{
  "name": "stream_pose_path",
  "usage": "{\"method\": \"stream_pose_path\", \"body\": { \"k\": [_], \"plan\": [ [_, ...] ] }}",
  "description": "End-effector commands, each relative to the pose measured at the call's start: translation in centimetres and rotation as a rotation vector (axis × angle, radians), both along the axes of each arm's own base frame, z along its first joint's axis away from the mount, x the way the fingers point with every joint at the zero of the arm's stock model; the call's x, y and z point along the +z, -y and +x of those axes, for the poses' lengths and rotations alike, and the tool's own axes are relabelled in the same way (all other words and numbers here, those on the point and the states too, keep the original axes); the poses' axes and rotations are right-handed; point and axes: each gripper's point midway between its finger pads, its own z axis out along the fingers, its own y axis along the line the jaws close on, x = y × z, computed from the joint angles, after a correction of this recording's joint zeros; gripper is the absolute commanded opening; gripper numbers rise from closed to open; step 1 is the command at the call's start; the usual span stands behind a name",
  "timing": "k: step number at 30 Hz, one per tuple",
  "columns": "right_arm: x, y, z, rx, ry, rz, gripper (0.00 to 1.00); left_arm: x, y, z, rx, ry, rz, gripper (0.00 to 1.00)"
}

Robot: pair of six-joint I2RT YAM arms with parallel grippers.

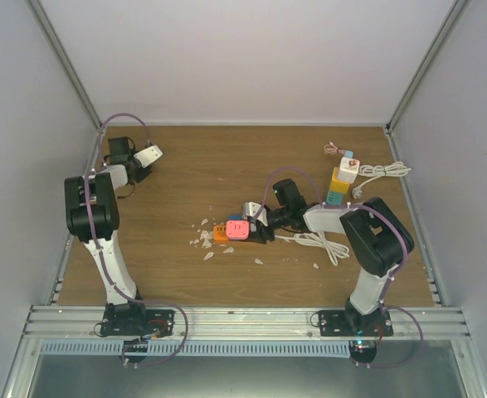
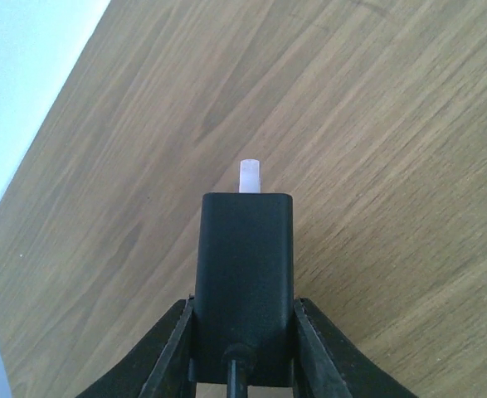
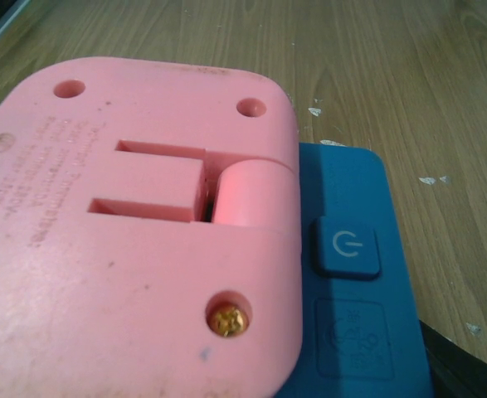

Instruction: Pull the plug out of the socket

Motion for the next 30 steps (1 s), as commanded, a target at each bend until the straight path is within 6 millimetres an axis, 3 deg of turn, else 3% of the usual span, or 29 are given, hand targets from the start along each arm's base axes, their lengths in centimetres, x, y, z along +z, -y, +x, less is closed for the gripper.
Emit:
{"method": "stream_pose_path", "body": {
  "k": [1,6,10,18,24,26,30],
  "plan": [
    [-2.8,1.0,-0.8,-0.019,-0.089,-0.072,0.06,1.2,-0.7,1.2,0.017,0.049,0.003,0.35],
    [-2.6,1.0,-0.7,-0.017,-0.087,-0.069,0.06,1.4,-0.1,0.6,-0.002,0.027,-0.019,0.50],
    [-2.6,1.0,-0.8,-0.016,-0.088,-0.068,0.06,2.5,1.4,-0.6,-0.049,0.003,-0.073,0.68],
    [-2.6,0.9,-0.8,-0.014,-0.091,-0.062,0.06,8.9,7.3,-6.7,-0.295,0.058,-0.233,0.97],
    [-2.6,0.9,-0.9,-0.007,-0.094,-0.058,0.06,11.6,12.6,-12.8,-0.522,0.109,-0.308,0.99],
    [-2.7,0.9,-1.0,-0.005,-0.100,-0.058,0.06,11.9,15.5,-16.2,-0.640,0.130,-0.324,0.99],
    [-2.9,0.9,-1.2,0.002,-0.105,-0.057,0.06,11.5,19.2,-19.7,-0.748,0.091,-0.341,0.99]
  ]
}}
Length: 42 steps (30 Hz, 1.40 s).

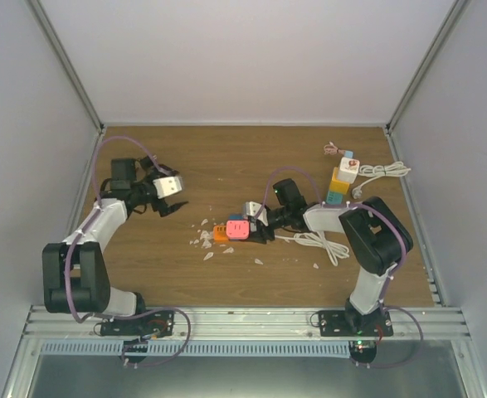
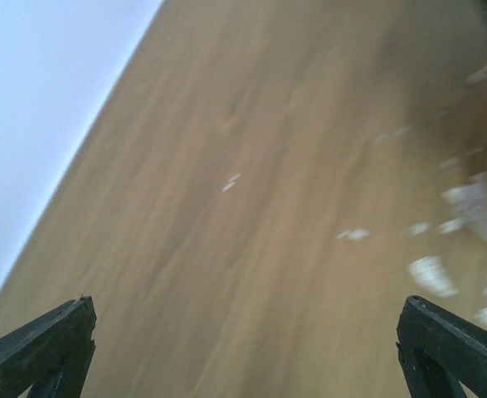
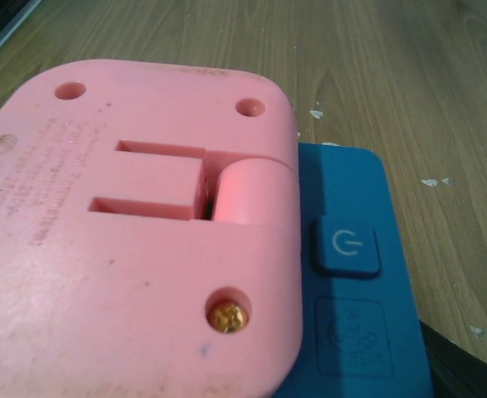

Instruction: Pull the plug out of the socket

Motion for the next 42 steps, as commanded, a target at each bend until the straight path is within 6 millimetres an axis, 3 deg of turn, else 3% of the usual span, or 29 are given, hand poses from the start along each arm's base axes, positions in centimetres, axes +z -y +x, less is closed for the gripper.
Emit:
{"method": "stream_pose_path", "body": {
  "k": [1,5,17,21,25,33,36,42],
  "plan": [
    [-2.9,1.0,-1.2,-0.004,-0.095,-0.068,0.06,0.8,5.2,-4.3,-0.212,0.003,-0.053,0.99],
    [-3.1,1.1,-1.4,0.003,-0.101,-0.069,0.07,0.6,9.0,-7.3,-0.338,-0.037,-0.069,0.96],
    [-3.6,1.1,-1.4,0.009,-0.121,-0.069,0.07,0.9,15.7,-12.3,-0.549,-0.038,-0.070,0.93],
    [-3.7,1.1,-1.4,0.016,-0.125,-0.069,0.07,-1.3,16.7,-13.9,-0.584,-0.017,0.000,0.93],
    [-3.7,1.1,-1.4,0.019,-0.124,-0.069,0.08,-3.2,17.8,-14.2,-0.565,0.036,0.060,0.90],
    [-3.9,1.1,-1.4,0.021,-0.126,-0.073,0.08,-3.5,18.4,-13.1,-0.472,0.096,0.025,0.81],
    [-3.9,1.1,-1.5,0.023,-0.125,-0.072,0.08,-3.6,18.8,-12.8,-0.453,0.133,0.023,0.74],
    [-3.8,1.1,-1.5,0.026,-0.123,-0.071,0.08,-2.9,19.1,-12.3,-0.440,0.163,0.011,0.51]
  ]
}}
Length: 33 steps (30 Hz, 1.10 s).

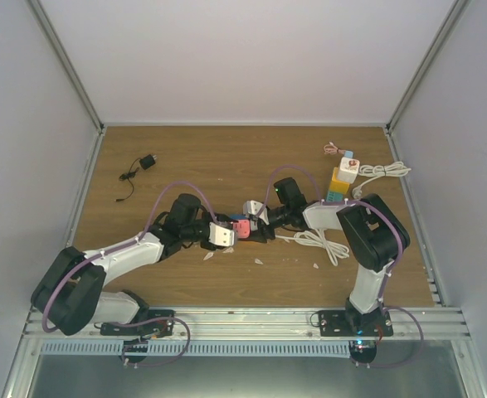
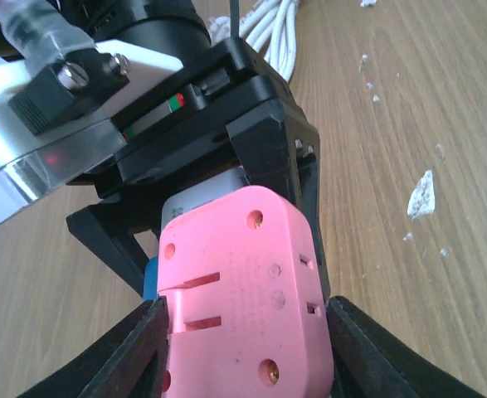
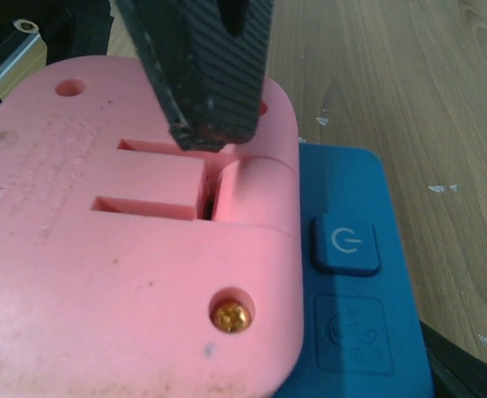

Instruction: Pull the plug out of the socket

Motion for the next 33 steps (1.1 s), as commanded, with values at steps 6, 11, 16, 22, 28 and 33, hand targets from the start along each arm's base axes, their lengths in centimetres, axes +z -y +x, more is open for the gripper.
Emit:
{"method": "stream_pose_path", "body": {
  "k": [6,11,16,22,28,33],
  "plan": [
    [-3.7,1.2,-1.7,-0.001,-0.084,-0.102,0.09,1.9,1.0,0.1,-0.029,-0.028,-0.066,0.39],
    [-3.5,1.2,-1.8,0.000,-0.070,-0.095,0.10,3.1,0.9,-0.1,-0.057,-0.124,-0.107,0.37],
    [-3.3,1.2,-1.8,0.001,-0.065,-0.090,0.12,3.0,0.9,0.5,-0.033,-0.160,-0.096,0.37],
    [-3.1,1.2,-2.0,0.003,-0.059,-0.082,0.16,1.7,0.9,1.2,-0.016,-0.207,-0.062,0.33],
    [-2.5,1.3,-2.1,0.004,-0.044,-0.063,0.29,1.7,1.1,1.6,-0.001,-0.242,-0.079,0.23],
    [-1.5,1.4,-1.8,-0.006,-0.049,-0.040,0.47,1.3,1.1,1.2,-0.012,-0.280,-0.069,0.15]
  ]
}}
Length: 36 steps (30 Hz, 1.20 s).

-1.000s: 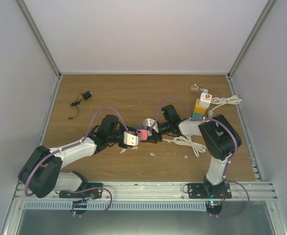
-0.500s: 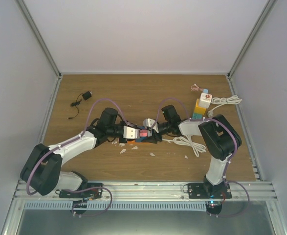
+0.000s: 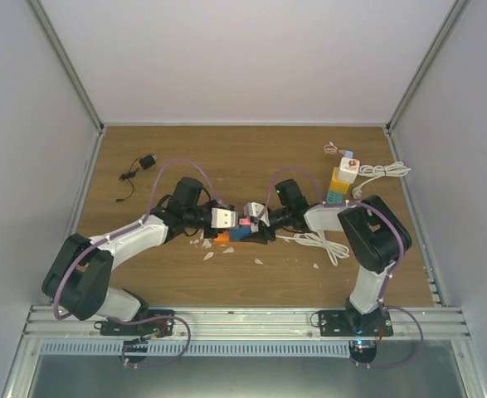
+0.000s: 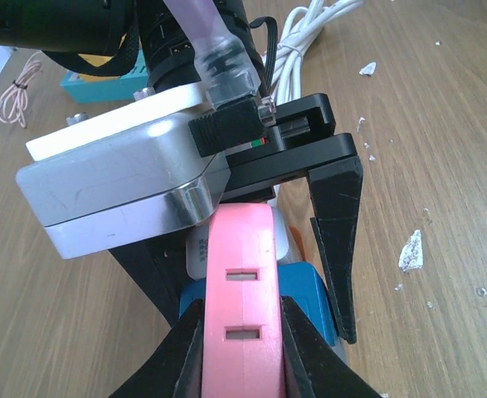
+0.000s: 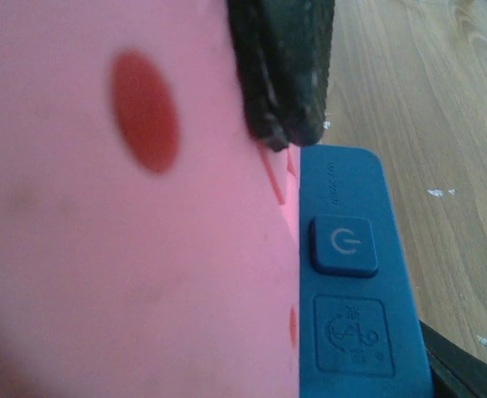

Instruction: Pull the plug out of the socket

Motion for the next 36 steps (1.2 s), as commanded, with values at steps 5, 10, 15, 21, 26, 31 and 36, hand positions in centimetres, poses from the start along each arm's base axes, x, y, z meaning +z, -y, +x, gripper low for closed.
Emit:
{"method": "stream_pose_path", "body": {
  "k": [5,10,15,21,26,31,36],
  "plan": [
    [-0.3,1.3,-1.2,-0.018,-0.073,-0.023,0.67,-1.3,-0.4,-0.6,-0.007,-0.093,0.021,0.14],
    [1.3,1.2,-1.0,-0.023,-0.056,0.002,0.71,-1.4,-0.3,-0.6,-0.008,-0.112,0.019,0.16],
    [2.4,1.6,-1.2,-0.035,-0.042,0.019,0.83,-1.3,-0.2,-0.4,-0.007,-0.132,0.018,0.16],
    [2.5,1.7,-1.0,-0.046,-0.049,0.023,0.82,-1.6,-0.2,-0.6,-0.009,-0.147,0.025,0.15],
    [2.6,1.3,-0.8,-0.051,-0.082,0.040,0.78,-1.6,-0.2,-0.6,-0.008,-0.153,0.026,0.15],
    [2.4,1.2,-0.7,-0.049,-0.088,0.045,0.69,-1.4,0.0,-0.7,-0.012,-0.176,0.016,0.15],
    [1.9,1.1,-0.7,-0.053,-0.083,0.038,0.53,-0.9,0.2,-0.6,-0.019,-0.216,0.000,0.11]
  ]
}}
